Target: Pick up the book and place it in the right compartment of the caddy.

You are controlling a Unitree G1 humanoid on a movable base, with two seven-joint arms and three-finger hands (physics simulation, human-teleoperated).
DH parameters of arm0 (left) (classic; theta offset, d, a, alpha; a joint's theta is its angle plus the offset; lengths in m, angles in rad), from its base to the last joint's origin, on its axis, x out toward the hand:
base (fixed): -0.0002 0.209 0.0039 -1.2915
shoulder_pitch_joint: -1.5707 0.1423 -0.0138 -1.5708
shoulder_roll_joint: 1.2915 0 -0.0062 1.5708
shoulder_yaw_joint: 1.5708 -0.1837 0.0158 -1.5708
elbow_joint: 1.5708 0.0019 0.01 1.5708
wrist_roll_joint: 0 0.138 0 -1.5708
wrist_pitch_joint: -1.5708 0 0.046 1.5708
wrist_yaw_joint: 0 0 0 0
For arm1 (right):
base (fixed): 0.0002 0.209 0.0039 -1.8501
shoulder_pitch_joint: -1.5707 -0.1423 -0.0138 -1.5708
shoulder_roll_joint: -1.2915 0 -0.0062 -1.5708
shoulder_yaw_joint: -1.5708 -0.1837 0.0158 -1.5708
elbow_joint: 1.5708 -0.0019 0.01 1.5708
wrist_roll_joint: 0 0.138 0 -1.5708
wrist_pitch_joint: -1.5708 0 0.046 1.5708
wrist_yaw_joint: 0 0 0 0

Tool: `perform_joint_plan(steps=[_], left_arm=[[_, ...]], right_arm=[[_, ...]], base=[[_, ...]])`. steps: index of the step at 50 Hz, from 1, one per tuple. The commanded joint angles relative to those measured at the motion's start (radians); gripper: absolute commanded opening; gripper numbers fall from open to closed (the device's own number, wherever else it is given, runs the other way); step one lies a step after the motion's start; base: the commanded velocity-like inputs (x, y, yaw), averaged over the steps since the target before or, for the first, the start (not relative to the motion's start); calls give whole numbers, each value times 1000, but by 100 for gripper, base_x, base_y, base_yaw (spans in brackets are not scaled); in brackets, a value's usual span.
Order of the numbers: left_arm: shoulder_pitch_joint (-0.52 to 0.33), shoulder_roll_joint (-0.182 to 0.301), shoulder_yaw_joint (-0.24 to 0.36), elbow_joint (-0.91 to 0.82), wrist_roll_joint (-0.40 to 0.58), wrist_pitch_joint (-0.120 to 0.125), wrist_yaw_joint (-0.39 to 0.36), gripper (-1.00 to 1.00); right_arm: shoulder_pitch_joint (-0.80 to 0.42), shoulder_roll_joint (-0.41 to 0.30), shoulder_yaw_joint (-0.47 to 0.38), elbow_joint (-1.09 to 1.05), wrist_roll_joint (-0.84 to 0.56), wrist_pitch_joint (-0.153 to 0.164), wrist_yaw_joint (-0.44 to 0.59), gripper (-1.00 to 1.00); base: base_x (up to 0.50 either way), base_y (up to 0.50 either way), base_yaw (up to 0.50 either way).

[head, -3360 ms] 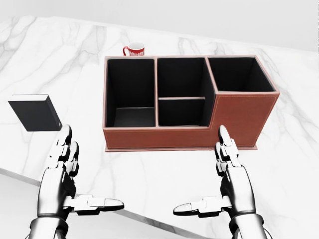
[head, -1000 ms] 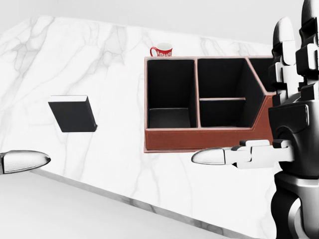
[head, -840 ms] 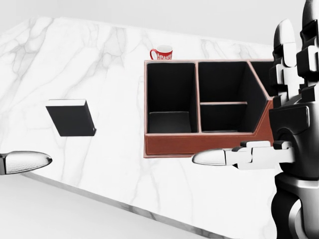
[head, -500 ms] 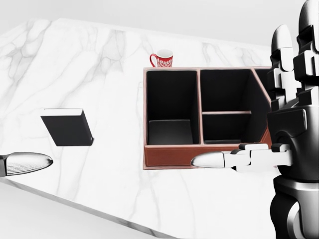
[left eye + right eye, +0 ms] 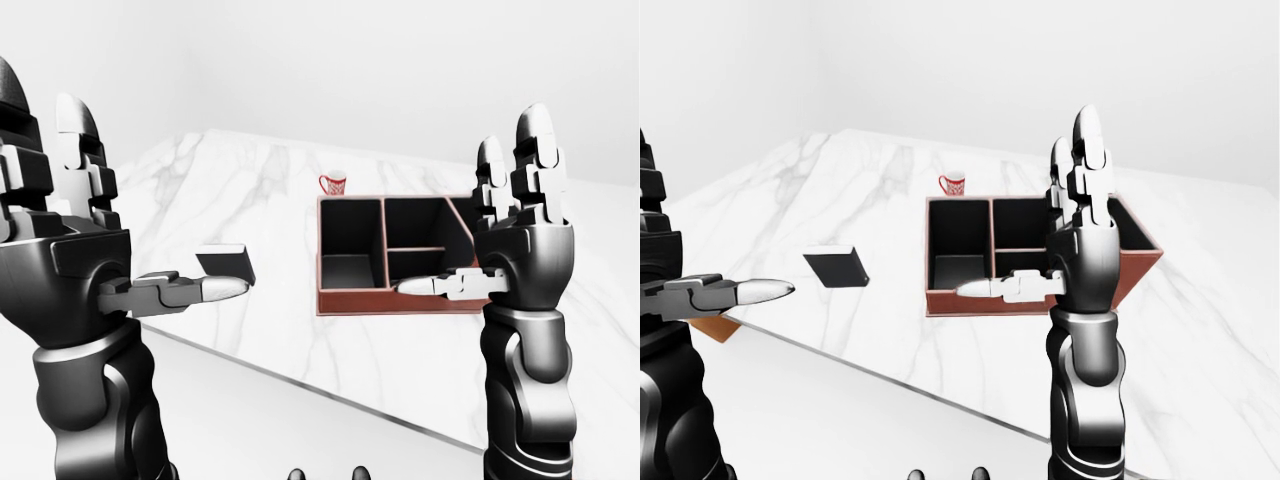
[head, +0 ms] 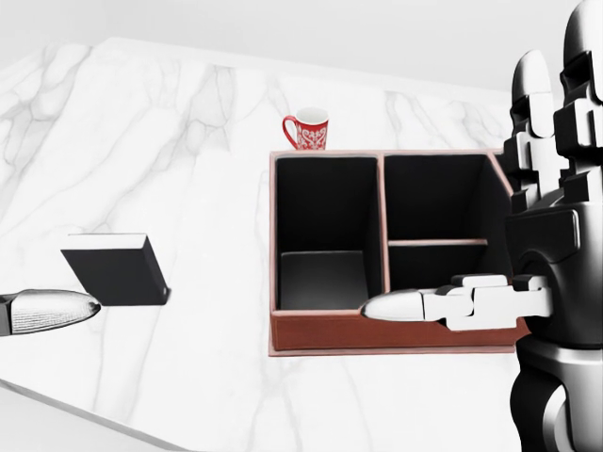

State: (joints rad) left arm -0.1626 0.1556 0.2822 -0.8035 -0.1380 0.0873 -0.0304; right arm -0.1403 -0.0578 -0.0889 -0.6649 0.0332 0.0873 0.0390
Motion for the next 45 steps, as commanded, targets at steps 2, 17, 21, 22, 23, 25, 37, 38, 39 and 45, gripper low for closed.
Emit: perform_joint_plan(steps=[2, 17, 21, 22, 23, 25, 37, 38, 39, 45], left_arm=[[5, -3, -2, 2, 3, 0, 0, 100], [-11, 3, -5, -2, 3, 0, 4, 100], [-19, 6, -4, -6, 2, 0, 5, 100], [-21, 7, -4, -6, 2, 0, 6, 100], [-22, 7, -3, -6, 1, 0, 6, 100], [-21, 7, -3, -4, 1, 0, 6, 100], [-7, 0, -7, 2, 3, 0, 2, 100], [-5, -1, -8, 2, 3, 0, 2, 100], [-5, -1, -9, 3, 4, 0, 2, 100], [-4, -1, -6, 7, 0, 0, 0, 100]], right_arm=[[5, 2, 2, -5, -1, 0, 1, 100], [-2, -1, -4, -3, 1, 0, 0, 100], [-2, -2, -3, -6, 1, 0, 1, 100], [-3, -2, -4, -4, 1, 0, 1, 100], [-3, -2, -5, 0, 2, 0, 1, 100], [-6, -2, -6, -3, 4, 0, 0, 100], [12, 6, 11, 7, -14, 0, 6, 100], [13, 6, 12, 6, -16, 0, 7, 100], [12, 7, 12, 7, -16, 0, 6, 100], [14, 8, 14, 14, -17, 0, 7, 100]], base=[[17, 6, 0], [17, 6, 0], [18, 6, 0], [17, 6, 0], [17, 6, 0], [17, 6, 0], [6, 2, 0], [0, 0, 0], [0, 0, 0], [0, 0, 0]])
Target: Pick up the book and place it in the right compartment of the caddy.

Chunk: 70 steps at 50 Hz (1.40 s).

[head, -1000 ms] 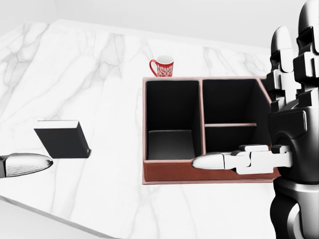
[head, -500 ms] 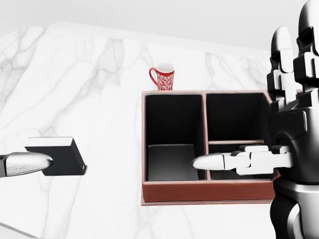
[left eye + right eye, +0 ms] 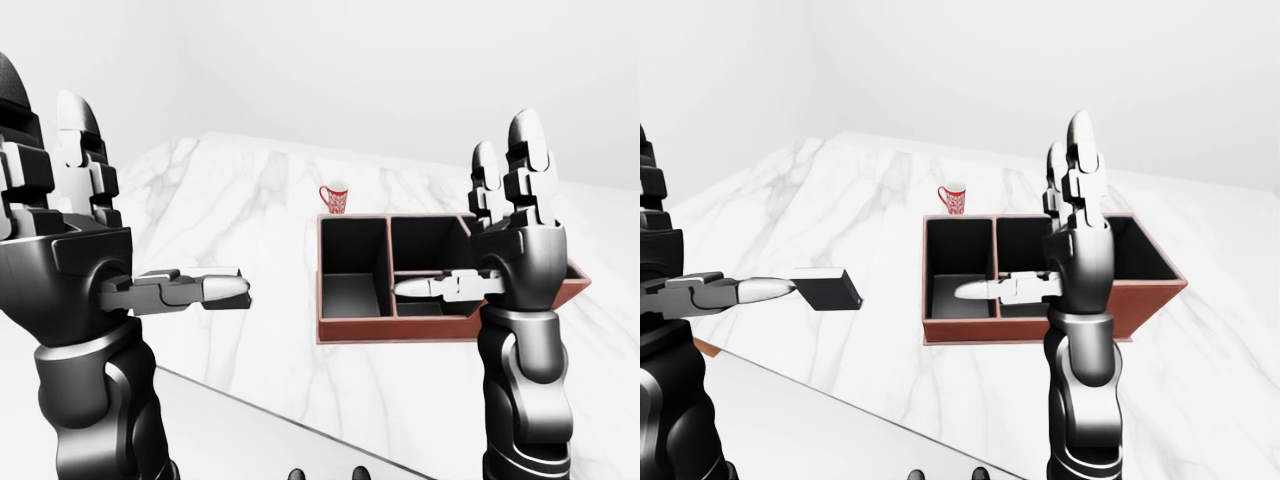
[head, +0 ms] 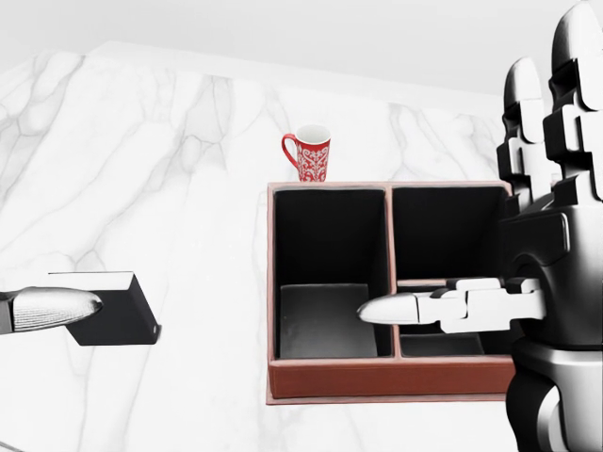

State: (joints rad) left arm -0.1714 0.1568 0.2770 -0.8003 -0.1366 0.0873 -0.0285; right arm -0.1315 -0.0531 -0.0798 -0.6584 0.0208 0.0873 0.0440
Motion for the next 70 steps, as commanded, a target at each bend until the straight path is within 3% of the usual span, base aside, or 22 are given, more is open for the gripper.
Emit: perform_joint_plan(steps=[1, 7, 9, 12, 22, 31, 37, 43, 50, 65, 67, 70], left_arm=[[5, -1, -1, 5, 0, 0, -3, 100], [1, 1, 0, 2, -1, 0, 1, 100], [2, 11, -19, 7, 58, 0, 10, 100], [7, -14, 11, -30, -17, 0, -9, 100], [4, 5, 11, -17, 5, 0, -4, 100], [-44, 61, 54, 21, -3, 0, -41, 100], [-66, 101, 45, 63, 85, 0, -90, 100], [-130, 160, 2, 145, 206, 0, -200, 100], [-154, 179, -51, 265, 359, 0, -315, 100], [-231, 190, -88, 487, 625, 0, -525, 100], [-238, 206, -125, 474, 702, 0, -588, 100], [-248, 197, -126, 520, 768, 0, -644, 100]], right_arm=[[5, 3, 4, 10, -4, 0, 2, 100], [4, 3, 4, 8, -2, 0, 3, 100], [8, 4, 4, 11, -3, 0, 3, 100], [8, 3, 4, 10, -3, 0, 4, 100], [7, 4, 5, -5, -1, 0, 2, 100], [3, 3, 2, 3, 5, 0, 3, 100], [-6, 0, 2, -8, 7, 0, 2, 100], [-6, 0, 2, -14, 6, 0, 2, 100], [-7, 3, 11, -21, 1, 0, 0, 100], [-5, 9, 20, -31, -4, 0, -2, 100], [-6, 9, 21, -30, -3, 0, -2, 100], [-12, 8, 17, -38, -1, 0, -4, 100]], base=[[0, 0, 0], [0, 0, 0], [0, 0, 0], [0, 0, 0], [0, 0, 0], [0, 0, 0], [0, 0, 0], [0, 0, 0], [0, 0, 0], [0, 0, 0], [0, 0, 0], [0, 0, 0]])
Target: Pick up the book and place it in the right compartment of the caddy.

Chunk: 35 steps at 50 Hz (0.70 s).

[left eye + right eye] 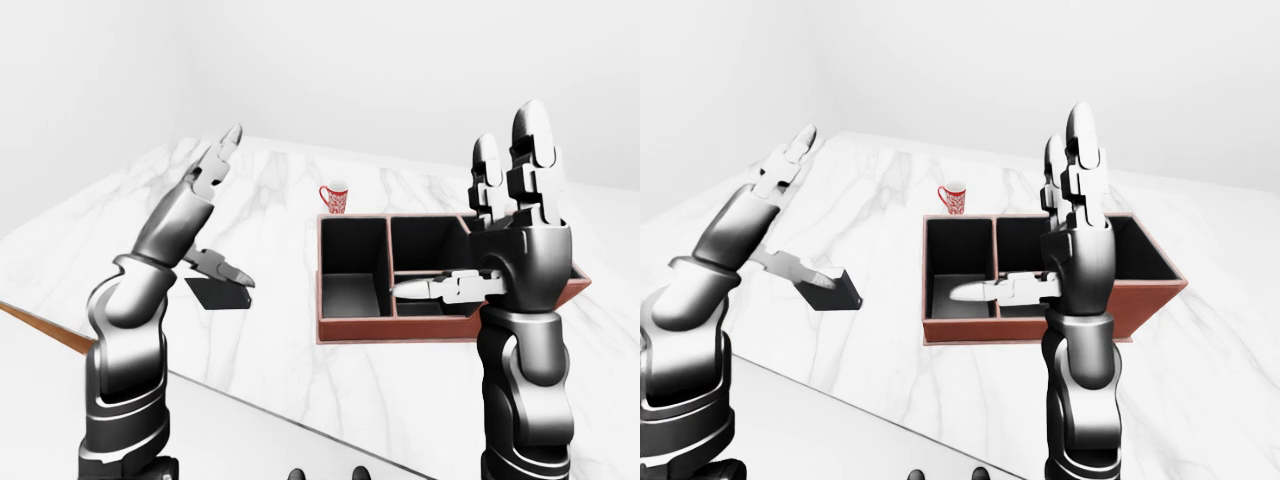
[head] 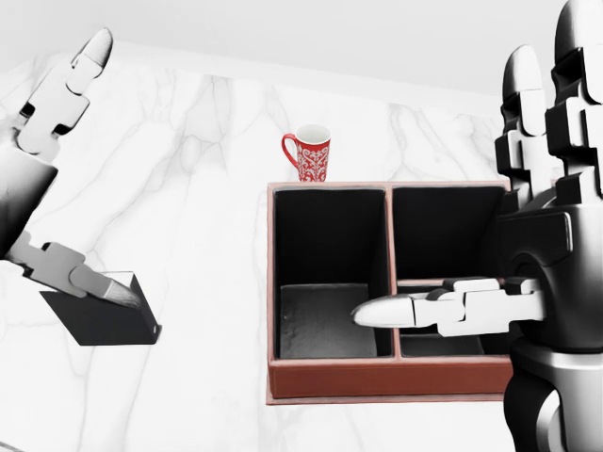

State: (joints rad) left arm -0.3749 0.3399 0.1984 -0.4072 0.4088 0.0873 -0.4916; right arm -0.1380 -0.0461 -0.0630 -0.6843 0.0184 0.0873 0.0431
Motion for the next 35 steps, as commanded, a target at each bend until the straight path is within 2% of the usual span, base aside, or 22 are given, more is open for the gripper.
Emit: perform_joint_plan(steps=[1, 10, 35], left_arm=[[-47, 11, -45, 149, 235, 0, -192, 100], [-67, 5, -37, 271, 304, 0, -207, 100], [-122, 48, -52, 551, 451, 0, -207, 100]], right_arm=[[-7, 0, 0, -20, 3, 0, -4, 100], [8, 4, 11, 38, -20, 0, -3, 100], [-7, 4, 12, 8, -17, 0, 0, 100]], base=[[0, 0, 0], [0, 0, 0], [0, 0, 0]])
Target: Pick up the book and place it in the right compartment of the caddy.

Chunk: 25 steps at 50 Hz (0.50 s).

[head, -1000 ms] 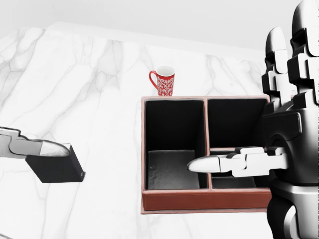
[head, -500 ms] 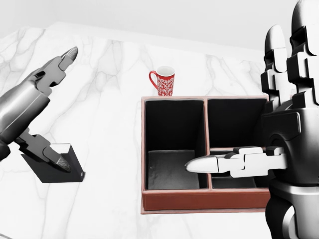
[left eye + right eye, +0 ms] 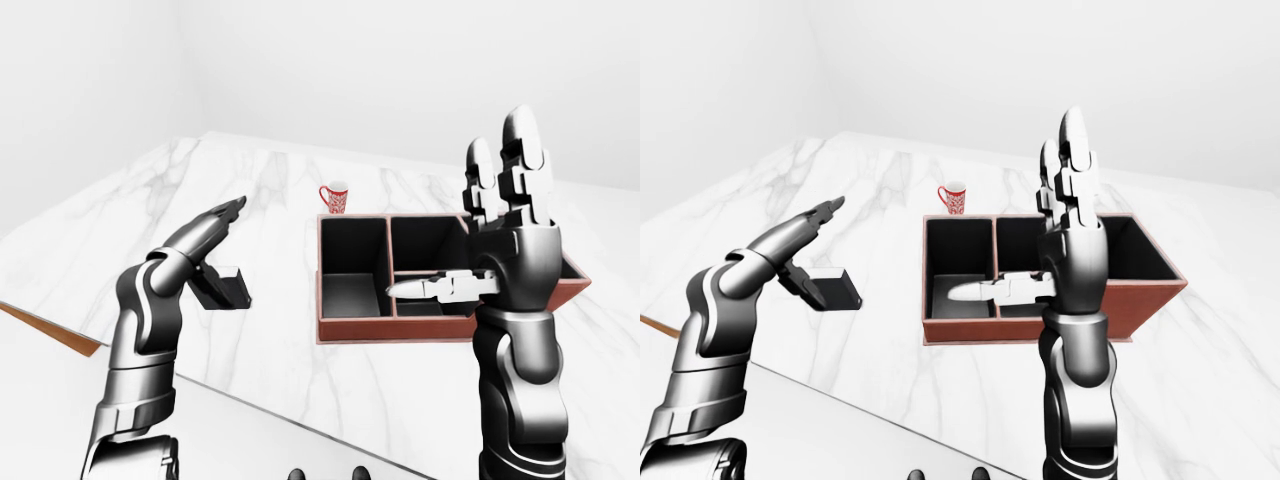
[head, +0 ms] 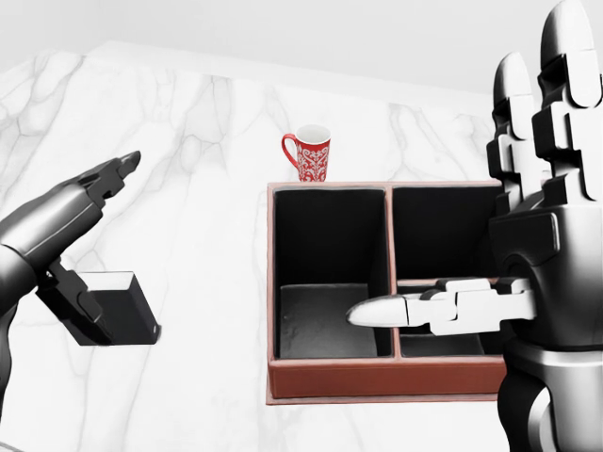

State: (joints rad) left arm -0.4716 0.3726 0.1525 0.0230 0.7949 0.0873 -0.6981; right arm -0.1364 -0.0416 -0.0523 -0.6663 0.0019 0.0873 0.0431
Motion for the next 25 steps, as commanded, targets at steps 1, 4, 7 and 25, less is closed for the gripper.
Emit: perform_joint_plan(steps=[1, 4, 7, 25], left_arm=[[-34, 21, -7, 138, 71, 0, 0, 100], [-36, 27, -15, 172, 94, 0, 0, 100], [-49, 33, -7, 235, 91, 0, 0, 100], [-93, 49, -28, 415, 95, 0, 0, 100]], right_arm=[[-11, 0, 1, -21, 2, 0, -1, 100], [-9, 0, 1, -30, 5, 0, 1, 100], [-10, 0, 1, -36, 7, 0, 0, 100], [5, 4, 7, -12, 5, 0, 1, 100]], base=[[0, 0, 0], [0, 0, 0], [0, 0, 0], [0, 0, 0]])
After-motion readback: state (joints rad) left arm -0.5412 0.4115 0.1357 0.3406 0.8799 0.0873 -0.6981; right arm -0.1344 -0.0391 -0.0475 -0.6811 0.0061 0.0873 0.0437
